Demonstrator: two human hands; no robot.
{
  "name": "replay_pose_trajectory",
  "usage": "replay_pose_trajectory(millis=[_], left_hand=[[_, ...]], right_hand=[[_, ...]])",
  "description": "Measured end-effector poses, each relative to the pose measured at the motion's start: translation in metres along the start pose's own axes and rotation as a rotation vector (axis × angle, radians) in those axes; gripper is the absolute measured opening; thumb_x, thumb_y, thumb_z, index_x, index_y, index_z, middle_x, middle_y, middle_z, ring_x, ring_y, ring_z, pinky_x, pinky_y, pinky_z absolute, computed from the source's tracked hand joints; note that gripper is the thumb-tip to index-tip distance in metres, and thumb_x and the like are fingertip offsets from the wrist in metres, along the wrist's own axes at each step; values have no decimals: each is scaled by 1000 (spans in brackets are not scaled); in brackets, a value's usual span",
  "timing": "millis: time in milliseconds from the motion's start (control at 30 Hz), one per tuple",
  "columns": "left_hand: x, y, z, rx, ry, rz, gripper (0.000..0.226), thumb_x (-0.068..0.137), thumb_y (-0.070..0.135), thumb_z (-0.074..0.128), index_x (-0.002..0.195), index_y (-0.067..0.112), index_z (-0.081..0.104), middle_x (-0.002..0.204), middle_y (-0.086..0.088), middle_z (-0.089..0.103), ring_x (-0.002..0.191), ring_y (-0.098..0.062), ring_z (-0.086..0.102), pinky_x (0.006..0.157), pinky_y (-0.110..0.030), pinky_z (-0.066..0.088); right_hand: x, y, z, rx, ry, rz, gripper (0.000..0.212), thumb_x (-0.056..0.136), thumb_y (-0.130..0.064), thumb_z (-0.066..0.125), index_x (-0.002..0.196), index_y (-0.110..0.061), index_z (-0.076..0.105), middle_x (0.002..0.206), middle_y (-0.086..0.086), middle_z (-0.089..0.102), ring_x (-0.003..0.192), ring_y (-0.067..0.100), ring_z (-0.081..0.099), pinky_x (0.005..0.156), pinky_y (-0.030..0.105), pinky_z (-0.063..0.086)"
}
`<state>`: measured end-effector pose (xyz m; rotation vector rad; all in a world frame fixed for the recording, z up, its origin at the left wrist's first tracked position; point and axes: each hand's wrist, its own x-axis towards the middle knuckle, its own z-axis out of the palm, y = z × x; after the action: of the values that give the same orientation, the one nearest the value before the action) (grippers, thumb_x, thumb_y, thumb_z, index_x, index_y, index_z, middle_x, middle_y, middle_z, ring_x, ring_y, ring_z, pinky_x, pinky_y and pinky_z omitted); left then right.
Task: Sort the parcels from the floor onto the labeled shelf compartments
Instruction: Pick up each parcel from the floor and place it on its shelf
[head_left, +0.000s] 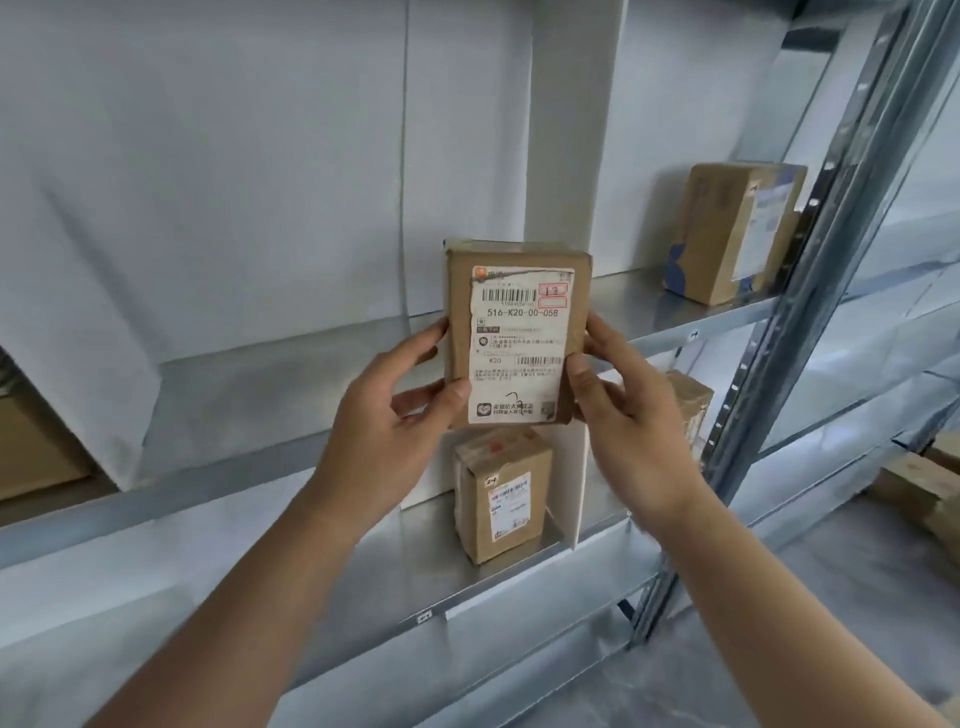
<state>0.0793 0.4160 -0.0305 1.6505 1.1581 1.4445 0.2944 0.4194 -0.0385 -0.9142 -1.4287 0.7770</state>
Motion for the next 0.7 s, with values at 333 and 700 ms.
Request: replay_pose_trajectory(millis=[333,700], left_hand=[[14,-9,62,91,183,-74,55,89,35,70,143,41,57,131,18,68,126,-15,66,98,-44,60],[34,-18,54,178,226,-47,54,96,15,72,135,47,54,126,10,74,118,-6,69,102,-33,57]], right_hand=[[66,56,-46,-25,-176,-15,42,111,-22,46,151,-34,51,141,-8,61,129,18,62,93,49,62],[91,67,-32,-61,-131,-14,39,109,-18,51,144,-31,60,130,-14,71,120,11,67,95,39,61]])
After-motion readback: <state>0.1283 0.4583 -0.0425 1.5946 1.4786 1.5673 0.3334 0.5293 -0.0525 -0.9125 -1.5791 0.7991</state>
